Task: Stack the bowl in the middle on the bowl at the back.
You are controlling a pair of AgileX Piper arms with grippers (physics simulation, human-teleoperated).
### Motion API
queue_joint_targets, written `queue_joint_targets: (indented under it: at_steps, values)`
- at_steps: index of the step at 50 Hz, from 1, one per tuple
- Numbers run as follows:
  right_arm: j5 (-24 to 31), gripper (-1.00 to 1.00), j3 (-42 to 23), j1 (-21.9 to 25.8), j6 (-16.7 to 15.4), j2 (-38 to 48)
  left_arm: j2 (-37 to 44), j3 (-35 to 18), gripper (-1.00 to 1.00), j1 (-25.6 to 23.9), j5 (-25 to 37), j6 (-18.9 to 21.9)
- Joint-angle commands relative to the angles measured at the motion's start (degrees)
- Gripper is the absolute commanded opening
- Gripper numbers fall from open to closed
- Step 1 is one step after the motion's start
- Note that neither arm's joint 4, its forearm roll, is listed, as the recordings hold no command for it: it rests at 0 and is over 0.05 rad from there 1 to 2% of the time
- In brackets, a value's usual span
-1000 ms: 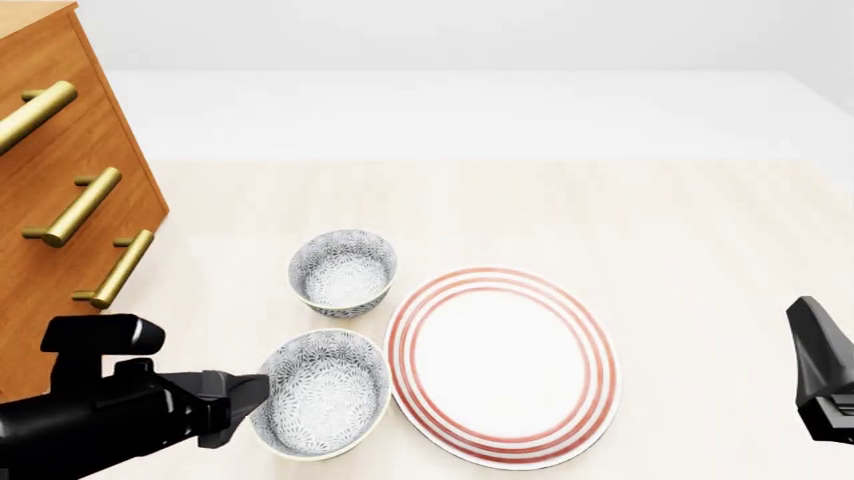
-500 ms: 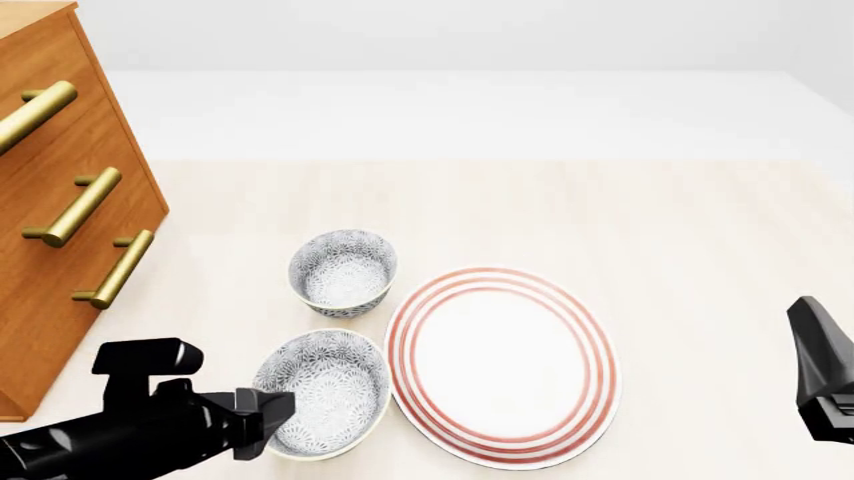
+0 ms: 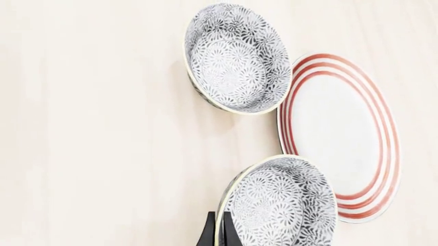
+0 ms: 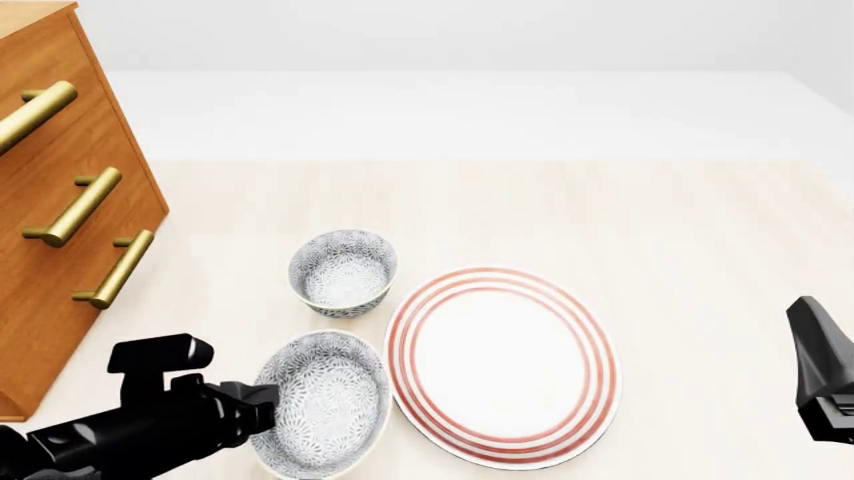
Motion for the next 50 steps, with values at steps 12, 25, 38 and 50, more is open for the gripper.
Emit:
queue_joint_targets:
  at_steps: [12,25,38,50]
  values:
    - [0.1,1.0,-0.02,0.25,-0.04,-0.08,-14.95,-2.57,-1.0,-0.25,14.7,1.03]
    - [0.23,1.0,-0.04,0.49,-0.32,0.0,-39.01,-21.16,-1.0,-4.48,55.51,2.97]
    - [0.22,1.0,0.02,0.61,-0.45,0.04,-43.03,-26.72,-1.0,-6.7,65.79,5.51]
    - [0.25,1.0,0.01,0.6,-0.54,0.04,-45.37,-29.57,-1.0,-10.01,71.96,5.78]
